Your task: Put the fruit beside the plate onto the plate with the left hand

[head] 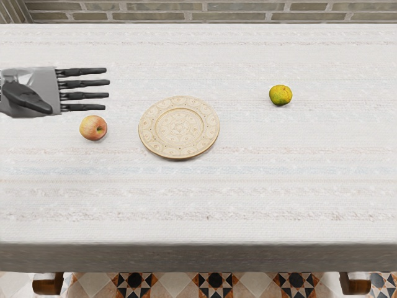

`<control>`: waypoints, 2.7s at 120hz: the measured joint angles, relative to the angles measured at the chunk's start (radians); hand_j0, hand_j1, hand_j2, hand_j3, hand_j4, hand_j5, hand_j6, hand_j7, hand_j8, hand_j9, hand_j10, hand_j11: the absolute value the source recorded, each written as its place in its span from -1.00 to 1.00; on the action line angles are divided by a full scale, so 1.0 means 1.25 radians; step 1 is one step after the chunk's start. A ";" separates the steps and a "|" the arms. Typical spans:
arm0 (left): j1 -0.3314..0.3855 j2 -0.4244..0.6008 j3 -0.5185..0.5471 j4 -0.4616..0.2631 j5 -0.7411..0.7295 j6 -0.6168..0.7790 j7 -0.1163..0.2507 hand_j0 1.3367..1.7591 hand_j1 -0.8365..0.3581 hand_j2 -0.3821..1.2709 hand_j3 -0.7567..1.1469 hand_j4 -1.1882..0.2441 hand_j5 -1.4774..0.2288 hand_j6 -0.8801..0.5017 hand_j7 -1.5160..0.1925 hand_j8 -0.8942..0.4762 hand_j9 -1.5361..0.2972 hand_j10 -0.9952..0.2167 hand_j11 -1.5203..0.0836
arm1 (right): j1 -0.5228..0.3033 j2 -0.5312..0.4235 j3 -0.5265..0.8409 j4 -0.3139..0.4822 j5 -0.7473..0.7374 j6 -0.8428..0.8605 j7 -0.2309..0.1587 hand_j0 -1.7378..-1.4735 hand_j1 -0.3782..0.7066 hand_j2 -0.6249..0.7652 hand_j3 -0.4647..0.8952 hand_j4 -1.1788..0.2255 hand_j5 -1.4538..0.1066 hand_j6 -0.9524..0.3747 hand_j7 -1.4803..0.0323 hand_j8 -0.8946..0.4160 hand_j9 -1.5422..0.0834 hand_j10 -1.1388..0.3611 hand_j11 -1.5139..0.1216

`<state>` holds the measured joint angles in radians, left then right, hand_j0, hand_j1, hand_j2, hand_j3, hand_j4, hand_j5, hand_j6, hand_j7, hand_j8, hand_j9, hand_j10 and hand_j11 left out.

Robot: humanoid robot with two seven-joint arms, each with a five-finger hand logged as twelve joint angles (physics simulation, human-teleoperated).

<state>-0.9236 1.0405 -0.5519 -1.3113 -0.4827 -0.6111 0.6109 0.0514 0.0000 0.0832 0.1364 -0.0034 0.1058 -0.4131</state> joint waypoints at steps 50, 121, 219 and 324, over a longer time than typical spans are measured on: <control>-0.057 0.045 -0.022 0.008 0.168 -0.001 0.000 0.52 0.95 -0.54 -0.20 0.64 0.71 0.26 0.75 0.29 0.65 0.62 0.87 | 0.002 0.000 0.004 0.001 0.001 -0.001 0.000 -0.40 -0.95 -0.10 -0.32 0.68 0.86 0.43 0.96 0.36 0.90 0.52 0.85; -0.042 -0.194 0.067 -0.156 1.198 0.394 0.000 0.52 0.91 -0.53 -0.20 0.60 0.67 0.21 0.72 0.24 0.62 0.58 0.84 | 0.015 0.000 0.004 -0.001 0.001 -0.002 0.000 -0.40 -0.95 -0.10 -0.32 0.68 0.86 0.44 0.96 0.37 0.90 0.52 0.85; -0.017 -0.343 0.264 -0.028 1.378 0.733 0.000 0.52 0.42 -0.46 -0.20 0.25 0.30 -0.15 0.34 -0.12 0.27 0.17 0.43 | 0.015 0.000 0.005 -0.002 0.001 -0.001 0.000 -0.40 -0.95 -0.10 -0.32 0.68 0.86 0.44 0.96 0.37 0.90 0.52 0.85; -0.020 -0.446 0.321 0.144 1.391 0.811 0.000 0.52 0.39 -0.46 -0.20 0.24 0.28 -0.16 0.32 -0.13 0.25 0.15 0.41 | 0.019 0.000 0.006 -0.002 0.001 -0.001 -0.001 -0.40 -0.95 -0.10 -0.32 0.68 0.86 0.44 0.96 0.37 0.90 0.52 0.85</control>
<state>-0.9481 0.4832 -0.1500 -1.1319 1.2563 0.4030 0.6108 0.0751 0.0000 0.0902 0.1335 -0.0015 0.1043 -0.4142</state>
